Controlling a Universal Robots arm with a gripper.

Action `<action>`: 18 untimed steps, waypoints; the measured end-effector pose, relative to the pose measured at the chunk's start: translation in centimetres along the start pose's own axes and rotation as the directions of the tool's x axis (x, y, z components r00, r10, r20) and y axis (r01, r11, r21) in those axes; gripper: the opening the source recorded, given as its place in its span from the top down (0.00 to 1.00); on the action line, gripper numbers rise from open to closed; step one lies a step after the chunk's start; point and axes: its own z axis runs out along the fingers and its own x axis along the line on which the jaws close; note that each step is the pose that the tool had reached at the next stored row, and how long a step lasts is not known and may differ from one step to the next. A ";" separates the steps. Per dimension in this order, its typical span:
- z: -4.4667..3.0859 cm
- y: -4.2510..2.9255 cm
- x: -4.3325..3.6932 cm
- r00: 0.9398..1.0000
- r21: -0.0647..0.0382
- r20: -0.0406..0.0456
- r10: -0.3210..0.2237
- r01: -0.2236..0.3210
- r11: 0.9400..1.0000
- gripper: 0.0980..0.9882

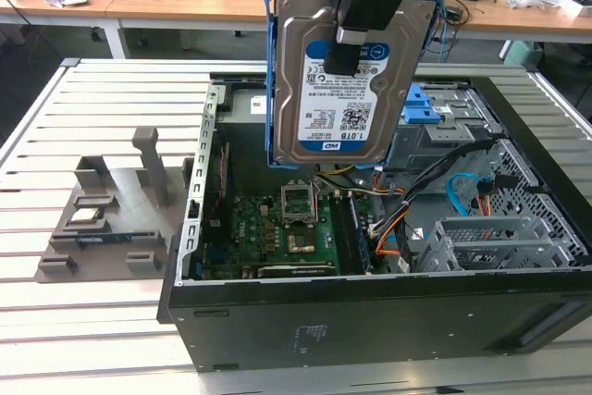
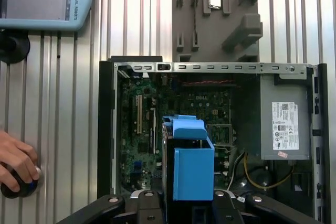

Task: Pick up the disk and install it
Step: 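Pick up the disk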

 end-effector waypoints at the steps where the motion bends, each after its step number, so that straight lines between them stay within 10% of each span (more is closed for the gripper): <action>1: -0.01 -0.12 0.00 1.000 0.000 0.000 0.000 0.000 1.000 0.71; 18: -0.27 -4.97 0.04 1.000 0.000 0.000 0.000 0.000 1.000 0.71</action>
